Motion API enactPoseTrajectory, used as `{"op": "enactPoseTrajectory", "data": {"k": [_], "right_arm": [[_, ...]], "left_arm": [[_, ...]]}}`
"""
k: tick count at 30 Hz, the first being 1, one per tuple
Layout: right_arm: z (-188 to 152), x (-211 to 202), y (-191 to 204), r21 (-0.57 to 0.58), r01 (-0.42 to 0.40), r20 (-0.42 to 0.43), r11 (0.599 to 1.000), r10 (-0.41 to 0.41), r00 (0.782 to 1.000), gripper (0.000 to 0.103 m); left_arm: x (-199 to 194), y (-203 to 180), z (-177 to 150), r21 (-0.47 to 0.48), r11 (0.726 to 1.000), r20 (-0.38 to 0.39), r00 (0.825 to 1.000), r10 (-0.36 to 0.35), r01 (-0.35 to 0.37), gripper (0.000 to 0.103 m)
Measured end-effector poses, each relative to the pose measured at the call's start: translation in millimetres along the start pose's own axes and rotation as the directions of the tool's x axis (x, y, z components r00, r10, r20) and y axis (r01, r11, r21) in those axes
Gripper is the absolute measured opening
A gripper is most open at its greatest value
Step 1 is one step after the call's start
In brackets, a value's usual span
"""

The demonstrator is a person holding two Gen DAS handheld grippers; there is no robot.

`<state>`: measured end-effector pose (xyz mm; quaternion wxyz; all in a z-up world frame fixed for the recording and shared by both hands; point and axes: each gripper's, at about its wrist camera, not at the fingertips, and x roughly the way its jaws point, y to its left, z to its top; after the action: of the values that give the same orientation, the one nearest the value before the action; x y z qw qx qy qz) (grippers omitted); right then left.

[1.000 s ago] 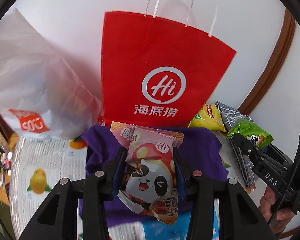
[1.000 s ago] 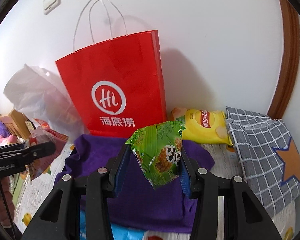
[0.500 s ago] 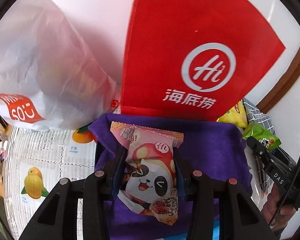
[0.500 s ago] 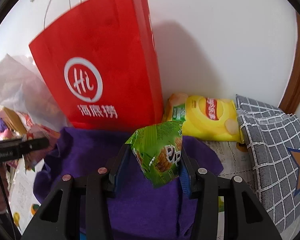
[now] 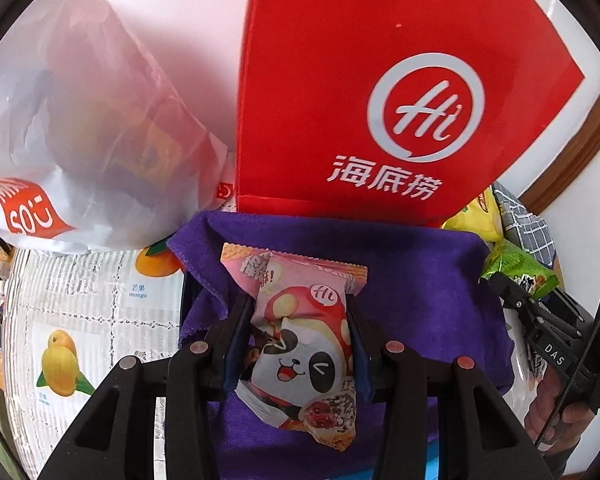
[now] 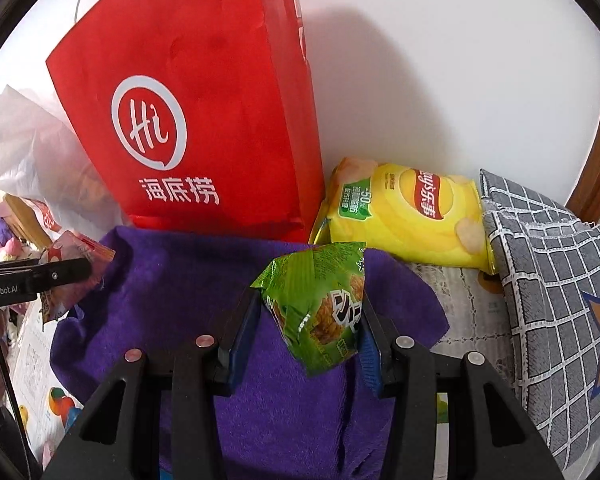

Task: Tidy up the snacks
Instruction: 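Carry the green bag and panda packet over the purple towel with both tools, then open both tools to drop the snacks onto the purple towel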

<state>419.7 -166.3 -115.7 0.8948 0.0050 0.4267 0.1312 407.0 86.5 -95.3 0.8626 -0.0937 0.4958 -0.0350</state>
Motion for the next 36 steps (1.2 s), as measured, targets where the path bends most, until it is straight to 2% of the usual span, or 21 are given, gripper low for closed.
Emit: {"op": "enactPoseTrajectory", "data": {"k": [24,36], "right_arm": [[-12.4,32.7,16.7,-0.043,-0.022,-0.129,0.999,0.016,0.991,0.046],[-16.4,43.2,21.0,-0.049,-0.031,-0.178,0.998,0.022,0.984,0.046]], "left_arm": [[22.4,1.4,-5.2,-0.008,1.0,-0.1,0.995,-0.002,0.001,0.042],[33.4,-13.5,-9.5,0.045,0.999,-0.136,0.991,0.019,-0.013,0.042]]}}
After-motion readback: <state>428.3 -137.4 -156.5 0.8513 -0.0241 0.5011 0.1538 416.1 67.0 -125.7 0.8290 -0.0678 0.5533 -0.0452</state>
